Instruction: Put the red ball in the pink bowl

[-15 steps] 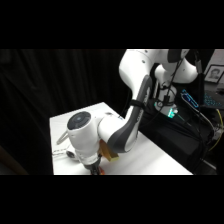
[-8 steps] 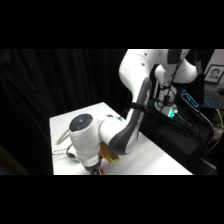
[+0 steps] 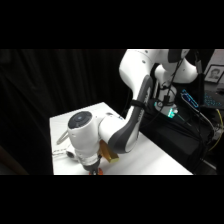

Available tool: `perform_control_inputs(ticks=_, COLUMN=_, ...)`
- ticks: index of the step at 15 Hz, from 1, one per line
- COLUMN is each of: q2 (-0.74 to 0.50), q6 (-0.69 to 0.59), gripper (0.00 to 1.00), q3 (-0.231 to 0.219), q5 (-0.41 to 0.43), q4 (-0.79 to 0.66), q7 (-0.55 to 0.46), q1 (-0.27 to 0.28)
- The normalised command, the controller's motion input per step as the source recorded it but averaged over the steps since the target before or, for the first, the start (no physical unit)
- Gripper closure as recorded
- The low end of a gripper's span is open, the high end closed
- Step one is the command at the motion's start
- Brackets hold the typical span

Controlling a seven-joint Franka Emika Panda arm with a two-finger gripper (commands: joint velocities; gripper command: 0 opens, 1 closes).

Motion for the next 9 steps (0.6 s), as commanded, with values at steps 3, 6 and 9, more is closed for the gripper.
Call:
perform_control_inputs(ticks=3, q2=-0.32, q6=-0.22, gripper=0.97, q3=-0.032, q5=0.021, q4=-0.13, q7=-0.01, q1=0.052)
perform_control_inputs(ticks=6, q2=-0.36, q6=-0.27, gripper=0.97, q3=-0.03, q5=-0.013, q4=-0.14, q7=-0.01, q1=0.052)
perform_control_inputs(ticks=9, q2=-0.35, q6=-0.26, gripper=0.97, q3=-0.028, q5=-0.05, q4=-0.13, q7=-0.02, q1=0.039)
